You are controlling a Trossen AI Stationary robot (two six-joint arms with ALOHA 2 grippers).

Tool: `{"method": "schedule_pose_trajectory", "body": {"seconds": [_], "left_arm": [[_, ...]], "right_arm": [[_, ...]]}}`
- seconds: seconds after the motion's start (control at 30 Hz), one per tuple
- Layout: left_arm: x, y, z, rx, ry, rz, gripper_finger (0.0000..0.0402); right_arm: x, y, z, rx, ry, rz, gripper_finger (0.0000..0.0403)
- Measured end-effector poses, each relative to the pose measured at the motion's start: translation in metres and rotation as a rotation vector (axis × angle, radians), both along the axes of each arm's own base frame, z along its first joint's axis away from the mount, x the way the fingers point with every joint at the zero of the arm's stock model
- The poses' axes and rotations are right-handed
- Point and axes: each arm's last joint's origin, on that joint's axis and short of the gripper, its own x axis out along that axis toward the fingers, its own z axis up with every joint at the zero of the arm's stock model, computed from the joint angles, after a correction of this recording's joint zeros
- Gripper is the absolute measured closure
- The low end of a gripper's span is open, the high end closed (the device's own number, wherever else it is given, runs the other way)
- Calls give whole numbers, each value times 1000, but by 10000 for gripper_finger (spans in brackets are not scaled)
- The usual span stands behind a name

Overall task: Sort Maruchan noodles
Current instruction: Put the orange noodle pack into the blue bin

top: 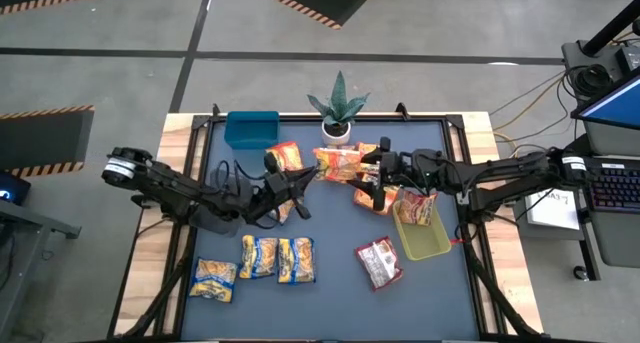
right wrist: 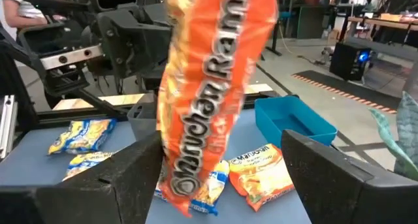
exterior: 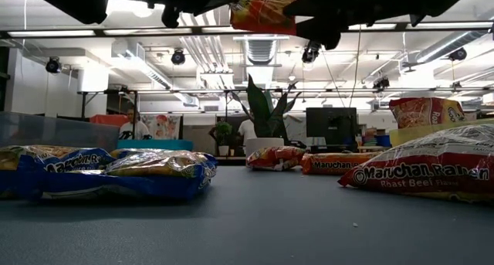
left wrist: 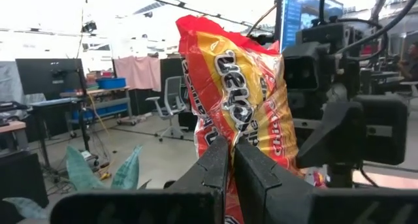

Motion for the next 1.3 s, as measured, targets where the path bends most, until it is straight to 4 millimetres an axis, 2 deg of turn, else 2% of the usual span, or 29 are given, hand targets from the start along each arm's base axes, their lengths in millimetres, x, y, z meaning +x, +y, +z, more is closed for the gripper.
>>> {"method": "schedule_pose_trajectory", "body": {"seconds": [0.17, 0.47, 0.73, 0.87, 1.13, 1.3], "left_arm": [[1, 0, 0, -8, -5, 3, 401], [2, 0, -3, -28, -4, 0, 401], [2, 0, -3, -45, -11, -2, 376], [2, 0, -4, -47, -3, -3, 346], [0, -1, -6, -45, 66, -16, 248], [-11, -2, -6, -28, 249, -88, 182]], "right_arm": [[1, 0, 2, -15, -24, 0, 136], [13, 0, -5, -44, -59, 47, 212], [15, 0, -6, -77, -71, 46, 300], [14, 0, -6, -83, -64, 51, 326], [13, 0, -10, -134, 0, 56, 331], [12, 0, -10, -169, 96, 66, 331]]}}
